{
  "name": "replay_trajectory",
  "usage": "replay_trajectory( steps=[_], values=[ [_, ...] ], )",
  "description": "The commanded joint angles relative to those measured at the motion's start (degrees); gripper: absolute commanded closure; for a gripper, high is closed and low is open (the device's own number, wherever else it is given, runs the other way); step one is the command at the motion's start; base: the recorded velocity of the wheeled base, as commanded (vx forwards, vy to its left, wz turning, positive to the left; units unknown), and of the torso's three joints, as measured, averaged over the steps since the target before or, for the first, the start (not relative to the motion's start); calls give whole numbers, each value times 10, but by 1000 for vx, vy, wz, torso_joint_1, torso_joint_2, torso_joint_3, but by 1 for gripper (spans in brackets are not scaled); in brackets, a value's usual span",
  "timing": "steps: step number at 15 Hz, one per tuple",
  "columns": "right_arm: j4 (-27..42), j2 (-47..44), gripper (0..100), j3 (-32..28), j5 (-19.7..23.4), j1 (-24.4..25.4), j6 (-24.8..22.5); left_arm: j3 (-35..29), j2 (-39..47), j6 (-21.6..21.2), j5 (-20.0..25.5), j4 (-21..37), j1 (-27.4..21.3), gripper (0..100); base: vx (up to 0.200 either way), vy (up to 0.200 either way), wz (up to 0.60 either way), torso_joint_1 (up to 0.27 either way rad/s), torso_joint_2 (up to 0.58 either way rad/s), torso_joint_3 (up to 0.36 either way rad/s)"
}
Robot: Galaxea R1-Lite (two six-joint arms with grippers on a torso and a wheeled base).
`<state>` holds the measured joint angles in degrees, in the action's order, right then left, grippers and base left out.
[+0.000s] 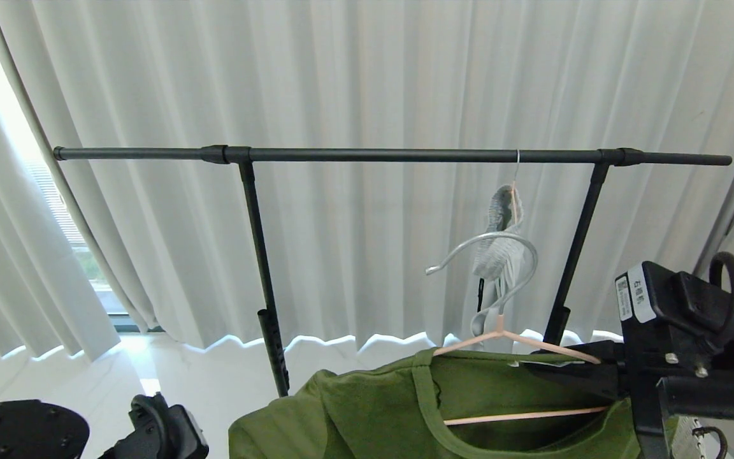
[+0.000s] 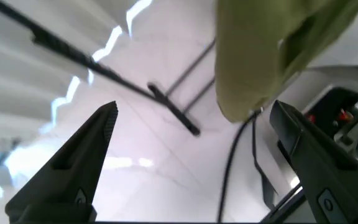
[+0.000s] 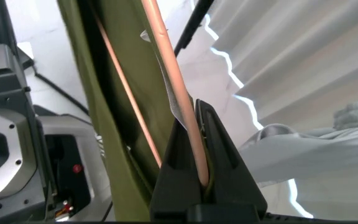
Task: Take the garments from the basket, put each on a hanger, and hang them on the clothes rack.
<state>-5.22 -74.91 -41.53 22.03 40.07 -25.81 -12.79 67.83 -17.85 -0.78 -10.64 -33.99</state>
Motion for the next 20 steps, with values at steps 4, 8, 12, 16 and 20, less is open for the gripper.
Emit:
replay_trajectory(
  steps=[4, 8, 12, 16, 20],
  values=[
    [-1, -2, 100, -5, 1, 1, 1, 3, 57, 26, 20, -33, 19, 0, 0, 0, 0, 0, 0, 0],
    [1, -2, 100, -4, 3, 0, 1, 5, 60, 26, 20, -35, 41, 100, 0, 0, 0, 0, 0, 0],
    [4, -2, 100, 0, -2, -29, 1, 4, 44, 26, 20, -47, 136, 100, 0, 0, 0, 0, 0, 0],
    [43, 2, 100, -1, -14, -72, 1, 7, 2, 75, 23, -87, 178, 100, 0, 0, 0, 0, 0, 0],
    [43, -1, 100, -2, -22, -133, 1, 14, -40, 74, 41, -90, 153, 100, 0, 0, 0, 0, 0, 0]
  ],
)
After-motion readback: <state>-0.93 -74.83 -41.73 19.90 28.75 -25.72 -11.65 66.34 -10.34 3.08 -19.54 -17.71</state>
